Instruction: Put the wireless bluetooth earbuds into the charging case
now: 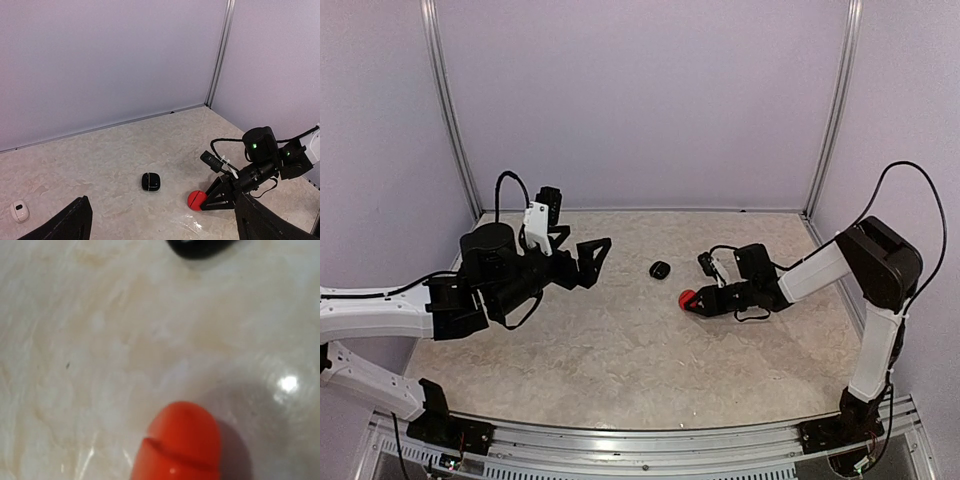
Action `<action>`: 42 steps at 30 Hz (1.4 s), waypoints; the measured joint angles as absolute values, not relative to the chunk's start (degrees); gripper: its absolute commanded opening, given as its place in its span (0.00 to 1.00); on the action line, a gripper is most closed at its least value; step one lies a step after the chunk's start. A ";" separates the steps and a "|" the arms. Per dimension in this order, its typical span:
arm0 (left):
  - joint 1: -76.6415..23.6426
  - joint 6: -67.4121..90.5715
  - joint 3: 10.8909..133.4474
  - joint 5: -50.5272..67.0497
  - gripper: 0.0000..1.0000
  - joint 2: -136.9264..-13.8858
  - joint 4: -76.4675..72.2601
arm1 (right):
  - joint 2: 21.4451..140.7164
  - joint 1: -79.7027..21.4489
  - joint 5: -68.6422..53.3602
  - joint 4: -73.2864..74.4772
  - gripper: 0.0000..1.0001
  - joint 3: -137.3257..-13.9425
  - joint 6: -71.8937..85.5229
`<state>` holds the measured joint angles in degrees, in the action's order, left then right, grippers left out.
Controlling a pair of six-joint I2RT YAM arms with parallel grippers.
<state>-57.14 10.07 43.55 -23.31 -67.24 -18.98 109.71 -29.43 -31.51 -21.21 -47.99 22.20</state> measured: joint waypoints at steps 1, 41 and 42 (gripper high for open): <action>-56.71 10.57 43.55 -23.22 0.99 -67.13 -18.52 | 109.71 -29.41 -31.51 -20.97 0.47 -48.34 22.02; -36.05 36.12 31.44 -12.49 0.99 -66.74 -8.69 | 46.15 -25.63 -9.52 -13.39 0.99 -16.58 23.92; -36.18 36.23 31.05 -12.78 0.99 -66.81 -8.82 | 45.50 -25.63 -9.04 -13.65 1.00 -16.10 24.14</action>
